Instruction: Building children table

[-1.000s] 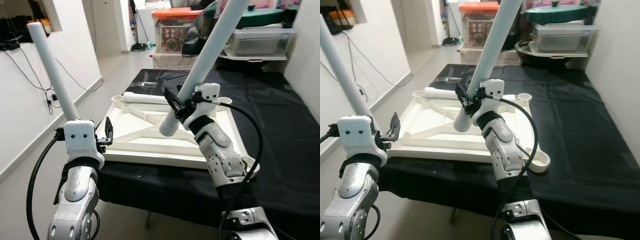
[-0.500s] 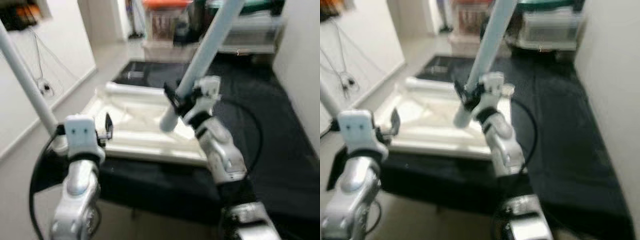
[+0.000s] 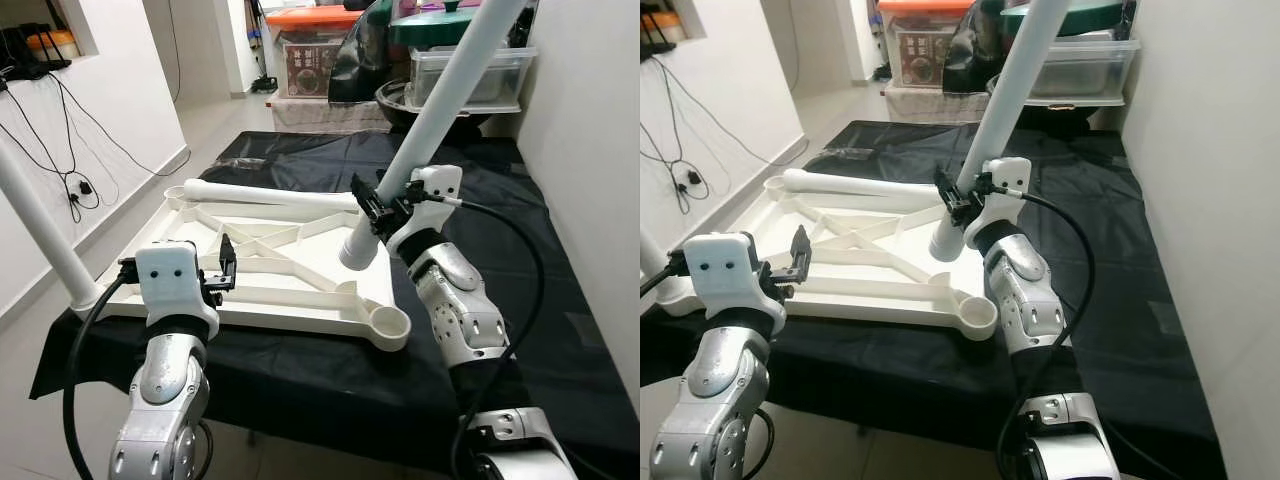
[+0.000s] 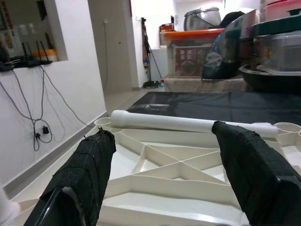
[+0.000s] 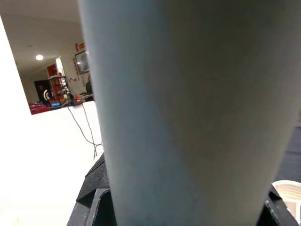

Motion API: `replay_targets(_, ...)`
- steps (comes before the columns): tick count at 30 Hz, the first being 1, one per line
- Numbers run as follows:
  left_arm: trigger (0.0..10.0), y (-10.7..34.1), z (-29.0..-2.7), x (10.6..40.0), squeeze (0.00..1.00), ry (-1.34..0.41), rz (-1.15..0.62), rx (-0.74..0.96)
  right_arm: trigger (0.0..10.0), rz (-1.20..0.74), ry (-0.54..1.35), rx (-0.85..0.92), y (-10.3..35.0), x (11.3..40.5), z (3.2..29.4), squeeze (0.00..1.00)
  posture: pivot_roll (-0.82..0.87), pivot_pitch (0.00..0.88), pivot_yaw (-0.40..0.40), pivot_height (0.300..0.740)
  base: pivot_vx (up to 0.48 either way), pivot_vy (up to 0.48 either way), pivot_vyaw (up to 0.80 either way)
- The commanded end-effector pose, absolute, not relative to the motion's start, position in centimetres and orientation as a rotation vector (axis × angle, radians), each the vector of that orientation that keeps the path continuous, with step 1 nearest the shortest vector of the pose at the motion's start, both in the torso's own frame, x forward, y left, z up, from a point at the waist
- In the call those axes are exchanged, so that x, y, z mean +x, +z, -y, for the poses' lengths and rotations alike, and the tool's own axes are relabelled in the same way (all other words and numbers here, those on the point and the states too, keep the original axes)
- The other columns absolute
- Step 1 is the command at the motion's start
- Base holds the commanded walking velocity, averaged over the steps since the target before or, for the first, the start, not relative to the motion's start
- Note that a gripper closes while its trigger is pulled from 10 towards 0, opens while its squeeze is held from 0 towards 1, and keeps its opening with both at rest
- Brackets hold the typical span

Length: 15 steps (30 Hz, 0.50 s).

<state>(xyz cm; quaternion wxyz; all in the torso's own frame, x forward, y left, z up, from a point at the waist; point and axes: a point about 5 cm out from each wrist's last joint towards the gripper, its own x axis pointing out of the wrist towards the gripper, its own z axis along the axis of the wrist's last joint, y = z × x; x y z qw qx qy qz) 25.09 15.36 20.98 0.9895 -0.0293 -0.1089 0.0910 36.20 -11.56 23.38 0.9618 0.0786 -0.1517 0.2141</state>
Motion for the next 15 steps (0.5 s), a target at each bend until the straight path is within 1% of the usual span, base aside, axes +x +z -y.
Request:
replay_targets(1,10.0,20.7,-15.6,25.1,0.0,0.194,0.206,-0.055,10.0,0.337,0.451,0.15,24.1,36.3,11.3,0.0,-0.07,0.0,0.015,0.74,0.0,0.0,0.0)
replay_targets(4,10.0,20.5,-15.2,24.9,0.0,0.173,0.201,-0.068,10.0,0.349,0.442,0.144,24.5,37.0,12.2,0.0,-0.06,0.0,0.025,0.74,0.0,0.0,0.0)
replay_targets(8,10.0,20.5,-15.2,24.9,0.0,0.168,0.2,-0.071,10.0,0.35,0.441,0.144,24.6,37.1,12.4,0.0,-0.06,0.0,0.025,0.74,0.0,0.0,0.0)
replay_targets(10,10.0,20.1,-14.9,24.5,0.0,0.154,0.186,-0.07,10.0,0.354,0.418,0.134,25.3,38.2,14.1,0.0,-0.05,0.0,0.026,0.74,0.0,0.0,0.0)
replay_targets(13,10.0,20.0,-14.9,24.4,0.0,0.15,0.179,-0.068,10.0,0.356,0.408,0.126,25.5,38.5,14.7,0.0,-0.05,0.0,0.026,0.74,0.0,0.0,0.0)
replay_targets(15,10.0,19.8,-14.6,24.0,0.0,0.137,0.169,-0.069,10.0,0.361,0.401,0.125,26.0,39.0,15.8,0.0,-0.04,0.009,0.034,0.74,0.0,0.0,-0.8)
